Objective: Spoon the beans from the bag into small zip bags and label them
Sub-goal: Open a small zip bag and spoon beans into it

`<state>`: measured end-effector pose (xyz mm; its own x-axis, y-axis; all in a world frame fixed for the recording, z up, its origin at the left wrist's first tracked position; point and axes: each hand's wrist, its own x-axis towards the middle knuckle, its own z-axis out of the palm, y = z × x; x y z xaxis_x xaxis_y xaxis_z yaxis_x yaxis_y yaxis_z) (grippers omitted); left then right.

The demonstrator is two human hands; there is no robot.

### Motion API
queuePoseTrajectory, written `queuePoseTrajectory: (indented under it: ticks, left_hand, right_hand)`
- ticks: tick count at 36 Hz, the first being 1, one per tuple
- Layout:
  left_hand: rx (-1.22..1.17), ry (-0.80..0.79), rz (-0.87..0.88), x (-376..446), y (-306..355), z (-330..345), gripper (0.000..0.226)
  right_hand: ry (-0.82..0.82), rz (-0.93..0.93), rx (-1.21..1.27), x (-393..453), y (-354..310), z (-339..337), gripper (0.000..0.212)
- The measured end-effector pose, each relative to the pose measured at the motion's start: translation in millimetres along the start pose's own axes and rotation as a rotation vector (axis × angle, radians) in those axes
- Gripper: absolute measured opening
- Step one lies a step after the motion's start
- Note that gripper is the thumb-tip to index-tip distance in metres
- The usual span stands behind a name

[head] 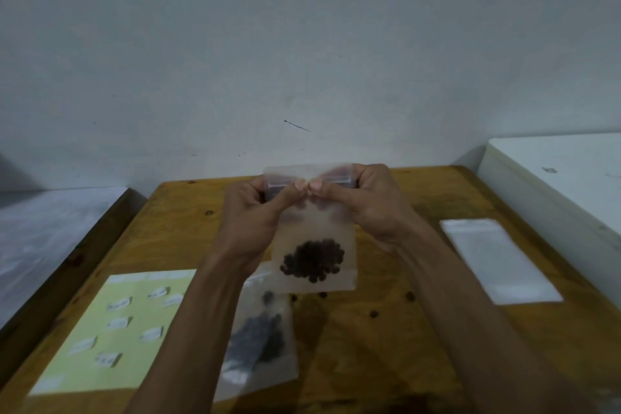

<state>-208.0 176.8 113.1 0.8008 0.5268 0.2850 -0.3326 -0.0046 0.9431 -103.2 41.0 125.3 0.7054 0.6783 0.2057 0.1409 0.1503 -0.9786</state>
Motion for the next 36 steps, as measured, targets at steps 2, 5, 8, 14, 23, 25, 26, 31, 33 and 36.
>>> queuePoseTrajectory:
  ticks: [2,5,8,14,23,25,26,31,33,36]
  left_hand:
    - [0.0,0.011,0.017,-2,1,3,0.012]
    - [0.029,0.036,0.032,-4,2,5,0.014]
    - [0.04,0.069,-0.001,-6,4,0,0.02]
    - [0.04,0.122,-0.046,-11,2,-7,0.019]
    - [0.126,0.045,-0.288,-24,-9,-16,0.013]
    - [0.229,0.04,-0.327,-27,-17,-18,0.015]
    - [0.308,0.042,-0.341,-28,-21,-19,0.015]
    - [0.723,0.015,-0.314,-30,-48,-25,0.013]
    - [0.785,-0.009,-0.314,-31,-55,-26,0.014]
    - [0.834,-0.024,-0.33,-31,-61,-25,0.015]
  right_hand:
    - [0.015,-0.002,0.018,-1,1,2,0.016]
    - [0.021,0.005,0.015,-4,1,3,0.016]
    - [0.011,0.058,0.015,-7,-2,-4,0.021]
    - [0.093,0.121,-0.001,-12,2,-10,0.014]
    - [0.155,0.275,-0.001,-26,25,-10,0.023]
    - [0.163,0.329,-0.097,-30,34,-9,0.019]
    - [0.161,0.358,-0.144,-32,39,-9,0.021]
    - [0.192,0.399,-0.361,-43,63,-4,0.014]
    - [0.222,0.38,-0.525,-44,70,-1,0.016]
    - [0.223,0.376,-0.749,-45,77,2,0.02]
